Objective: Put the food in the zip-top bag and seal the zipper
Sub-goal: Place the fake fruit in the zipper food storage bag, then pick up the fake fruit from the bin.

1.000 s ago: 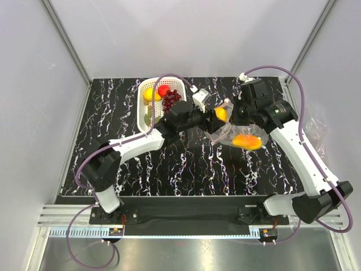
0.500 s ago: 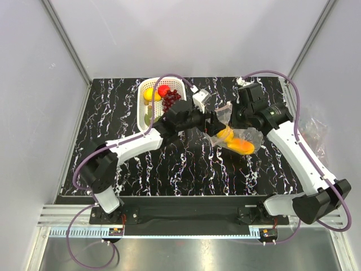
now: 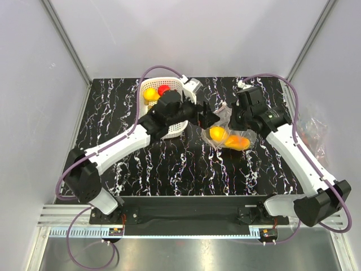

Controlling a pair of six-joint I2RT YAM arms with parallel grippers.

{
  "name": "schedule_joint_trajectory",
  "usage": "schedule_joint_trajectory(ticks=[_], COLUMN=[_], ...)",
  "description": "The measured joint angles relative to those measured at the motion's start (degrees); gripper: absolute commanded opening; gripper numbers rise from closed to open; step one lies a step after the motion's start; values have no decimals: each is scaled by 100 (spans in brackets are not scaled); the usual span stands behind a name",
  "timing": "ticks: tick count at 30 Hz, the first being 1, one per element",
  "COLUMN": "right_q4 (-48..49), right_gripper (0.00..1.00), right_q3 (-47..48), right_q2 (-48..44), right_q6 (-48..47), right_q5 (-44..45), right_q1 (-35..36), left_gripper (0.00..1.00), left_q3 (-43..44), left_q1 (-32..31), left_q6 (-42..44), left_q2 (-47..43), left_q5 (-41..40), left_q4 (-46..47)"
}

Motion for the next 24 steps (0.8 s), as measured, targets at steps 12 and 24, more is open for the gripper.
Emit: schedule_joint_trajectory(ticks=[12, 24], right_q4=[105, 138], right_gripper=[0, 0], right_q3=[-140, -212], right_q2=[-299, -393], right_q6=[0, -2], right_q5=[68, 101], right_q1=[-2, -2], left_gripper=[99, 99], left_q3=[-15, 1543], left_q1=[1139, 2396], left_q6=[-142, 1593], left_q2=[-31, 1305], left_q5=[-765, -2151], left_q4=[-1204, -3580])
